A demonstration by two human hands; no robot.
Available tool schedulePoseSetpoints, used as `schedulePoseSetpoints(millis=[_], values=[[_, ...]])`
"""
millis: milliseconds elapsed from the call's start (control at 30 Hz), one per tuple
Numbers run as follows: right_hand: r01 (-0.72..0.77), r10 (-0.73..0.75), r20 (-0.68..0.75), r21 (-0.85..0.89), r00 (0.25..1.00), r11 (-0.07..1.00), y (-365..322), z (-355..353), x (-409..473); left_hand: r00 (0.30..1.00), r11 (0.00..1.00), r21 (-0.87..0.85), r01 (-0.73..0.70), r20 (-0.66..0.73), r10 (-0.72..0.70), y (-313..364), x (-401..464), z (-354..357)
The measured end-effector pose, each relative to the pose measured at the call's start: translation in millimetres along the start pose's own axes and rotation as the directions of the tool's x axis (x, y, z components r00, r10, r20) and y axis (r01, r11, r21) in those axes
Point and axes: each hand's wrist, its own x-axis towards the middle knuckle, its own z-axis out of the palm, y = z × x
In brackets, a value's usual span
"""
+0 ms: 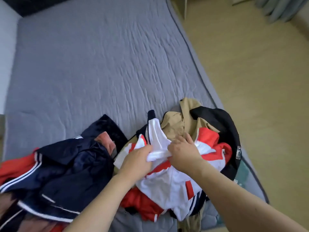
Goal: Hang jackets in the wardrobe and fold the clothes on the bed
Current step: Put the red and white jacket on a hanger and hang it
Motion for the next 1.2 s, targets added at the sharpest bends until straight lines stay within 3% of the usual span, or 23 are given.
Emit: schedulePoseSetpoints(millis=[100, 167, 200, 267, 333, 367, 467, 533, 600, 667, 767, 833, 900, 967, 1033, 1100, 1133, 1200], values=[[-0.092, 0.101, -0.013, 0.309, 0.995, 0.947, -62.4, -68.2, -15.8, 0.991, 0.995, 0.028, 0.091, -0.099, -0.088, -4.1, -49.9, -63.4], [-0.028, 0.104, -0.125, 0.495, 0.987, 0.868, -113.8, -114.8, -32.5, 0.965, 0.976, 0.01, 0.219, -0.148, -0.215, -13.9, -79.2, -107.7], [-0.003, 0.13, -0.162, 0.616, 0.978, 0.788, -140.5, -141.1, -40.8, 0.943, 0.965, -0.034, 0.261, -0.203, -0.262, -20.4, -96.4, -133.5], [0.052, 0.234, -0.191, 0.868, 0.953, 0.494, -189.1, -195.2, -55.3, 0.87, 0.939, -0.17, 0.3, -0.355, -0.342, -48.4, -131.2, -183.0], [0.174, 0.279, -0.243, 0.953, 0.929, 0.249, -227.0, -243.9, -63.1, 0.76, 0.886, -0.354, 0.3, -0.473, -0.446, -83.9, -172.0, -231.2], [0.211, 0.26, -0.274, 0.946, 0.926, 0.247, -245.6, -264.6, -66.5, 0.706, 0.847, -0.453, 0.279, -0.501, -0.5, -98.7, -195.5, -255.7], [0.26, 0.119, -0.358, 0.834, 0.926, 0.487, -299.0, -295.3, -72.1, 0.564, 0.727, -0.685, 0.045, -0.583, -0.585, -117.5, -270.7, -329.5], [0.273, -0.024, -0.349, 0.687, 0.937, 0.673, -343.0, -297.2, -77.4, 0.444, 0.705, -0.697, -0.135, -0.678, -0.585, -115.2, -326.7, -379.3], [0.337, -0.252, -0.227, 0.532, 0.941, 0.777, -398.4, -293.9, -88.0, 0.388, 0.757, -0.63, -0.172, -0.75, -0.535, -111.2, -382.4, -426.3], [0.524, -0.525, -0.109, 0.373, 0.844, 0.766, -465.9, -287.1, -101.2, 0.419, 0.872, -0.476, -0.113, -0.819, -0.393, -110.4, -432.9, -466.8], [0.703, -0.701, -0.103, 0.222, 0.706, 0.676, -579.8, -280.1, -130.3, 0.466, 0.943, -0.331, 0.036, -0.829, -0.309, -115.4, -508.9, -509.4], [0.688, -0.69, -0.165, 0.397, 0.705, 0.608, -647.7, -280.7, -151.2, 0.485, 0.932, -0.323, 0.161, -0.797, -0.36, -139.5, -566.1, -524.6], [0.585, -0.586, -0.277, 0.684, 0.761, 0.437, -709.4, -281.5, -168.9, 0.536, 0.879, -0.378, 0.292, -0.696, -0.477, -174.2, -624.8, -524.8], [0.475, -0.524, -0.298, 0.846, 0.798, 0.241, -767.9, -275.9, -189.6, 0.572, 0.826, -0.427, 0.367, -0.596, -0.563, -210.3, -672.1, -513.0], [0.338, -0.5, -0.233, 0.932, 0.834, 0.13, -826.3, -257.8, -211.0, 0.527, 0.809, -0.483, 0.335, -0.616, -0.586, -246.4, -704.7, -497.7], [0.159, -0.467, -0.117, 0.986, 0.877, 0.053, -877.6, -235.6, -228.6, 0.44, 0.787, -0.583, 0.2, -0.664, -0.604, -281.7, -733.0, -483.2], [0.095, -0.458, -0.068, 0.995, 0.887, 0.036, -900.1, -225.6, -233.9, 0.426, 0.761, -0.641, 0.102, -0.663, -0.615, -299.2, -747.0, -475.8], [0.011, -0.448, -0.007, 1.0, 0.894, 0.007, -940.4, -208.1, -240.7, 0.467, 0.67, -0.738, -0.088, -0.625, -0.626, -337.5, -770.9, -458.9]])
